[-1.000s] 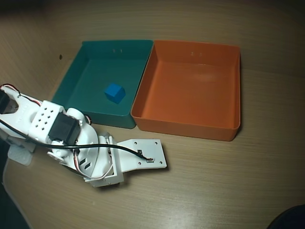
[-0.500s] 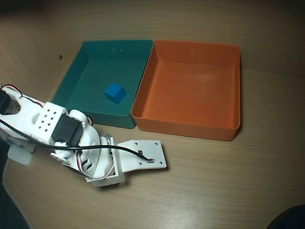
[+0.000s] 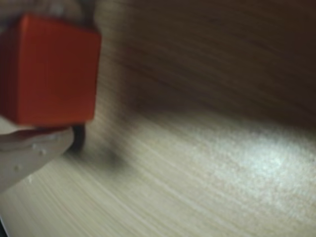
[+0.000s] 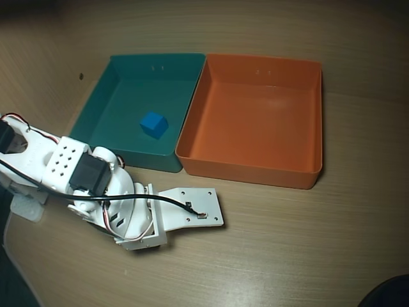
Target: Grasp a cube and put it in the box.
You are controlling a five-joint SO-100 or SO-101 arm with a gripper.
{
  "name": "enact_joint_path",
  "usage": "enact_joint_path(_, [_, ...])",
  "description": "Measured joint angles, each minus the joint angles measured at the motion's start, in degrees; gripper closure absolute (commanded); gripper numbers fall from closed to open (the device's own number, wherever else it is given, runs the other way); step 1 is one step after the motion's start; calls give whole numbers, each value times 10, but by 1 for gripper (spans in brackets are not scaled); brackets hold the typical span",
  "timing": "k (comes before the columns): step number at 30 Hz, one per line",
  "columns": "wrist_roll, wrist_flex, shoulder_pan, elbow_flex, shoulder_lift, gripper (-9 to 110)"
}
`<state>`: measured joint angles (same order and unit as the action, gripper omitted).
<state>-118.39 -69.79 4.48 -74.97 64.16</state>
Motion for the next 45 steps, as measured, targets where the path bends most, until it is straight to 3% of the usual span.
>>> enact_joint_path(21, [0,7,0,0,5,107])
enact_joint_path(45, [0,7,-56,0,260,107])
